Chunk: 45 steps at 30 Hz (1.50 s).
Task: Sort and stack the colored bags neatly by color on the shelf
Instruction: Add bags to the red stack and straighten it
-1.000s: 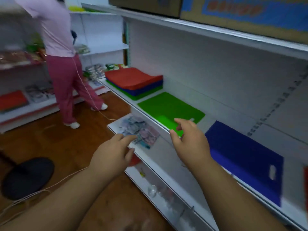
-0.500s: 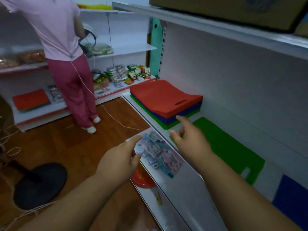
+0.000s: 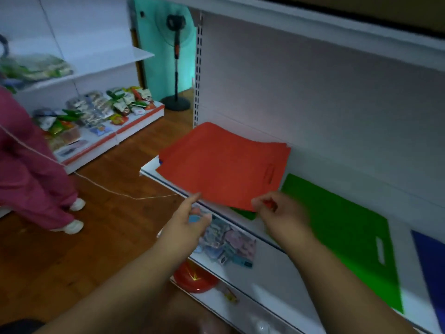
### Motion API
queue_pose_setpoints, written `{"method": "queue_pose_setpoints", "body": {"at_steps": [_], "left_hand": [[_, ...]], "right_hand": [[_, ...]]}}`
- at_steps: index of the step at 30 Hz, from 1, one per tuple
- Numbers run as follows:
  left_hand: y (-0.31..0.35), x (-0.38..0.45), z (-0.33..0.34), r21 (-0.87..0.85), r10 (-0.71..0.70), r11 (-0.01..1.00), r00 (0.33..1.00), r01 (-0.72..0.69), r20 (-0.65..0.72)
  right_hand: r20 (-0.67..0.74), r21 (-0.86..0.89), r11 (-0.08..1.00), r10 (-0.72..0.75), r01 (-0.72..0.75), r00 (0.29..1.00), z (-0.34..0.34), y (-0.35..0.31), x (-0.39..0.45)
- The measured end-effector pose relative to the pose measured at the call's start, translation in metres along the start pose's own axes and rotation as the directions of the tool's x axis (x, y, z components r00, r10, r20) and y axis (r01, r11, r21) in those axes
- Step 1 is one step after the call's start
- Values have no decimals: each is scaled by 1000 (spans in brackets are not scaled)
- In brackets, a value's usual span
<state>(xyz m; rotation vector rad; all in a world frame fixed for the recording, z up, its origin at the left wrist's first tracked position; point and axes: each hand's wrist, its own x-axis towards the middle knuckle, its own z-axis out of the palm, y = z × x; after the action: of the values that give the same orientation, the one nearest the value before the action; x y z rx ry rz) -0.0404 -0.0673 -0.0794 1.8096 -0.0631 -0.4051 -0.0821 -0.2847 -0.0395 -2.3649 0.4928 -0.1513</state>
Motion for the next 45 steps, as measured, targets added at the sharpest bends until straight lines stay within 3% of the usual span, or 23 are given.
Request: {"method": "queue_pose_setpoints", "body": {"at_steps": [6,10,13,16,20,23,27,35,45], "left_hand": [[-4,46,-35,-135,1,990,981,-28,-193],[-2,34,-25,52,145,989,985,-141,-91],[5,19,6,196,275,941,961,-276,34],[13,-3,50,218,424,867,893,-448,149],[28,-47,124,174,542,767,769,-617,339],[37,-88,188,149,592,682,661,-716,462],[38,-158,278,91,629,618,560,-781,539],[58,-289,431,64,617,579,489,-812,616],[81,-277,565,149,597,559,520,-816,611]], "right_hand": [[-312,-68,998,-31,10,950,4,2,-41],[-480,-193,980,-61,-38,875,-20,18,-76],[-575,-166,976,21,-141,818,-45,35,-106],[-644,-144,958,99,-248,758,-77,63,-150],[-747,-20,908,265,-419,610,-115,111,-233],[-798,48,868,331,-494,504,-140,150,-304],[-830,70,803,376,-592,412,-177,209,-397],[-831,96,707,445,-700,335,-276,314,-523],[-772,101,691,508,-716,381,-359,428,-488]]}}
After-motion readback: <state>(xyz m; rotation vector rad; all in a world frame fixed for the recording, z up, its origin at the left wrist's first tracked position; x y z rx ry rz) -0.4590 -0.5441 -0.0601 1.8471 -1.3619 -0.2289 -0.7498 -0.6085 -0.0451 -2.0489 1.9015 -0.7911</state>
